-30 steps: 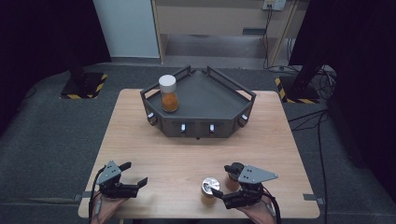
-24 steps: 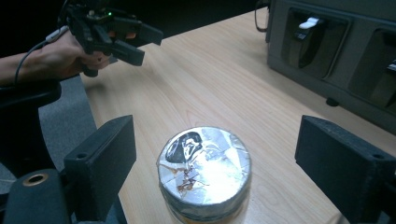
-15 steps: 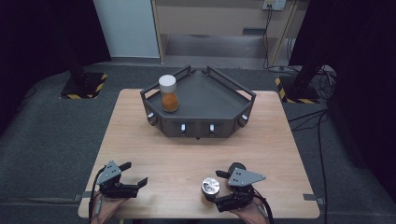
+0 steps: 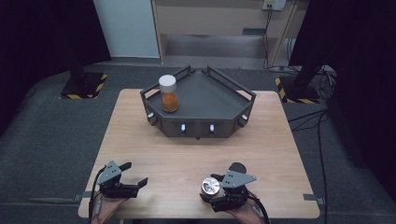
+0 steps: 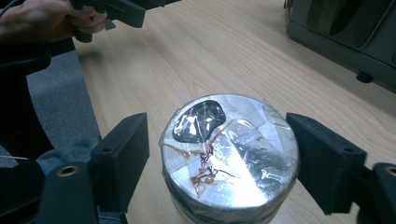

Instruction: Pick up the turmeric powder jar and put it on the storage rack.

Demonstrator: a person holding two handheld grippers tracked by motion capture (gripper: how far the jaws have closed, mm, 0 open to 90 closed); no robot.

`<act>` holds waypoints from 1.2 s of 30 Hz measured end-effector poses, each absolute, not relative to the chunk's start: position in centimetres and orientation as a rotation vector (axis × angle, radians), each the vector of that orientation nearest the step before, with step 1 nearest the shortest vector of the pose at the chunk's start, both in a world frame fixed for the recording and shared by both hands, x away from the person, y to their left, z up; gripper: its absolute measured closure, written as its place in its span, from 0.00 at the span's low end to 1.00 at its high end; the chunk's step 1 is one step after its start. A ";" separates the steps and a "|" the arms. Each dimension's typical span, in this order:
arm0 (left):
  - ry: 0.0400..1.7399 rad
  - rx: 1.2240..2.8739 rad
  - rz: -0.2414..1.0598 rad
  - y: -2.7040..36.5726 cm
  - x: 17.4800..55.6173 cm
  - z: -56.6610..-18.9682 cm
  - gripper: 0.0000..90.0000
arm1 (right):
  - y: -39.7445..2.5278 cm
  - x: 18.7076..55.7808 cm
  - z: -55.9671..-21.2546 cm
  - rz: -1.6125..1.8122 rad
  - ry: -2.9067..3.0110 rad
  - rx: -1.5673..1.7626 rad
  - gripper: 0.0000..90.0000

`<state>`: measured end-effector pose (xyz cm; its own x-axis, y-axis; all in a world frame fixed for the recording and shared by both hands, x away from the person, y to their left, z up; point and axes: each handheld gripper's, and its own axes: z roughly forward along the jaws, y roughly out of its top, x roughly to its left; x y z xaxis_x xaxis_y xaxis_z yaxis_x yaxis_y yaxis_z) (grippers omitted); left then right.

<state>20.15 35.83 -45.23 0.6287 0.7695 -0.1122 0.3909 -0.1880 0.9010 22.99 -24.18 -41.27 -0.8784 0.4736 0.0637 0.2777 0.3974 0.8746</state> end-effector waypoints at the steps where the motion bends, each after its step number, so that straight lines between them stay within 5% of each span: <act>1: 0.937 1.804 0.452 35.8 20.1 -45.2 0.05 | -24.1 22.9 -41.2 1.468 2.458 0.667 0.30; 36: 0.934 1.811 0.451 35.8 20.2 -45.2 0.05 | -22.9 23.0 -39.2 1.397 2.422 0.640 0.38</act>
<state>20.20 35.75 -45.19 0.6311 0.7680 -0.1090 0.3917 -0.1943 0.8993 22.99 -22.88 -39.22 -0.8653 0.5011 -0.0140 0.2388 0.4364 0.8675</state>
